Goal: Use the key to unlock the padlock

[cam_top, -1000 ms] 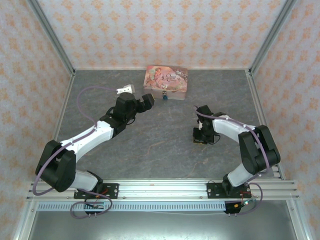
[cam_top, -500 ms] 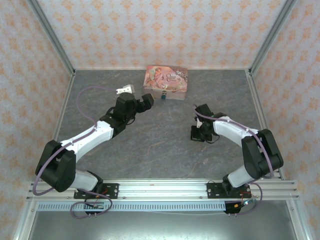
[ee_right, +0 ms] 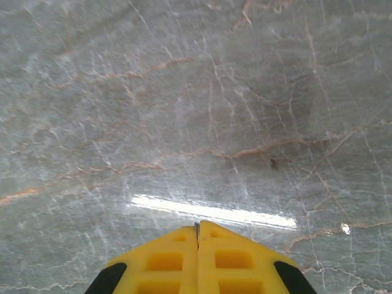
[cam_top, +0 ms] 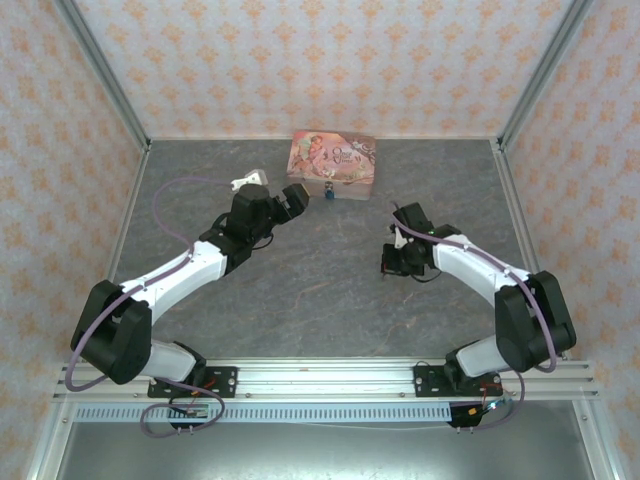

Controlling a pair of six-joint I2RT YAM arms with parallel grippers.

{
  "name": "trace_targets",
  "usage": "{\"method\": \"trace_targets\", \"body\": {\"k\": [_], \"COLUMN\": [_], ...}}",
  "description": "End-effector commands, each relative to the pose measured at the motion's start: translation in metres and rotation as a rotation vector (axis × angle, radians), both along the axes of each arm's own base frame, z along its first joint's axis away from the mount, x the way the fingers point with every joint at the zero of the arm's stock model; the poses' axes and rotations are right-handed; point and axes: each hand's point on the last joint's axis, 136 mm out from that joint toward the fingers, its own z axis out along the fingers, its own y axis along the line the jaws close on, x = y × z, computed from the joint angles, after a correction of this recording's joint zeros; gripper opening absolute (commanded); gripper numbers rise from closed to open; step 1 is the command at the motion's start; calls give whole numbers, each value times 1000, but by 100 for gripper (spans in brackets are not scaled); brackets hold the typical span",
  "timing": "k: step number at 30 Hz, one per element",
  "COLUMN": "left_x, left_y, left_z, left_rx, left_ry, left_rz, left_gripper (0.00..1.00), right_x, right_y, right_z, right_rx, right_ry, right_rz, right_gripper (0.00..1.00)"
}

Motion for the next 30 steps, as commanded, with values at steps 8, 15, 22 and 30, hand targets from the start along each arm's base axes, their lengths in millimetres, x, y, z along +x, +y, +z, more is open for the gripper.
{"method": "trace_targets", "body": {"k": [8, 15, 22, 30], "left_x": [4, 0, -3, 2], "left_y": [-34, -62, -76, -106], "left_z": [44, 92, 129, 149], "left_rx": [-342, -392, -460, -510], "left_ry": [-14, -194, -364, -403], "left_rz": [-44, -165, -223, -308], "left_gripper": [94, 88, 80, 72], "right_x": [41, 76, 100, 102], "right_y": [22, 49, 64, 81], "right_z": [78, 165, 245, 285], "right_rx": [147, 437, 899, 1125], "right_ry": [-245, -435, -478, -386], "right_rz": [-22, -138, -350, -344], "right_gripper": [0, 0, 0, 0]}}
